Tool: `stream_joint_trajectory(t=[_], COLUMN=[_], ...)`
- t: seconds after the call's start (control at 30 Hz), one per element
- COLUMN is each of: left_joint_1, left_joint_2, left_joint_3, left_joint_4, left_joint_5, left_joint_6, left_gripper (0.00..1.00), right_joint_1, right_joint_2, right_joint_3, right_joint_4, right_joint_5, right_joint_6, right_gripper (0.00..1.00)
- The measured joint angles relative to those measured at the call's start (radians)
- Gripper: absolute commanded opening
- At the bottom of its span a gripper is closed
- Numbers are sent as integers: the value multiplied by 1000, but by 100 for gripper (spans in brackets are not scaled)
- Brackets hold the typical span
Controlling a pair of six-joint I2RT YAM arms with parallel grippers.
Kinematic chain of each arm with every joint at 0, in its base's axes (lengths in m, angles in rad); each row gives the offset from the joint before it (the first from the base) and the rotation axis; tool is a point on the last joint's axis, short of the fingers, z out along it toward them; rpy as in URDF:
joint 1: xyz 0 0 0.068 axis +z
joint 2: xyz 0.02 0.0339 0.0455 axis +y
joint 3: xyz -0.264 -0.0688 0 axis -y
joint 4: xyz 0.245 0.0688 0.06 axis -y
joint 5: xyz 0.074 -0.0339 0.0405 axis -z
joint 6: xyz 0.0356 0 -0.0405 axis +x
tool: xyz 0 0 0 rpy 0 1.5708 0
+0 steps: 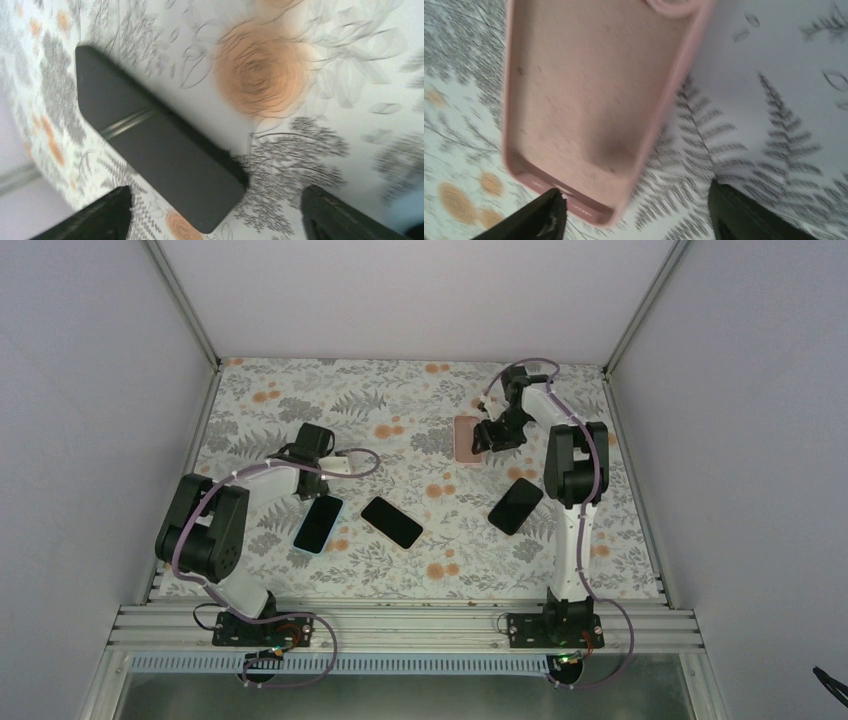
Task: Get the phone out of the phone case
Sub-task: Place the phone case at the center of the board, then pick up the phone at the center of the board.
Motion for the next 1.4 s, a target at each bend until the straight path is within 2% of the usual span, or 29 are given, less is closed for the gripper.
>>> stream_joint_trajectory(t=[0.03,0.07,0.2,0.27,0.33,0.47,0.5,0.7,0.8,0.93,1.13,1.4], left_joint_1=[-3,-5,-20,-27,-34,-76,-104,-338,-439,-514,-608,-648], left_joint_2=[-11,-22,-74,-97,-119,-156,-163,-89,41,220,363,514], left_joint_3=[26,48,213,326,429,564,575,581,639,732,790,933], left_joint_4=[-65,-114,-357,-463,-534,-571,-558,-476,-472,-469,-462,-402], left_joint_5=[36,66,203,293,377,480,489,482,473,445,370,330], left_joint_6=[-19,-24,-75,-99,-131,-221,-251,-365,-396,-406,-400,-408], left_gripper=[99,100,100,100,100,100,100,100,99,98,94,94], right_joint_1=[-2,-7,-14,-15,-14,-14,-14,-14,-15,-31,-114,-238], right_joint_2=[-8,-23,-144,-235,-358,-583,-643,-827,-912,-1005,-972,-786], right_joint_3=[-14,-37,-150,-208,-291,-460,-521,-792,-909,-1017,-1053,-1021], right_joint_4=[3,10,30,48,79,131,150,188,184,208,260,319], right_joint_5=[16,35,116,146,175,237,257,362,388,420,419,345], right_joint_6=[-1,-10,-36,-54,-80,-138,-147,-198,-223,-243,-260,-319], right_gripper=[82,84,86,81,67,15,6,4,4,4,4,4])
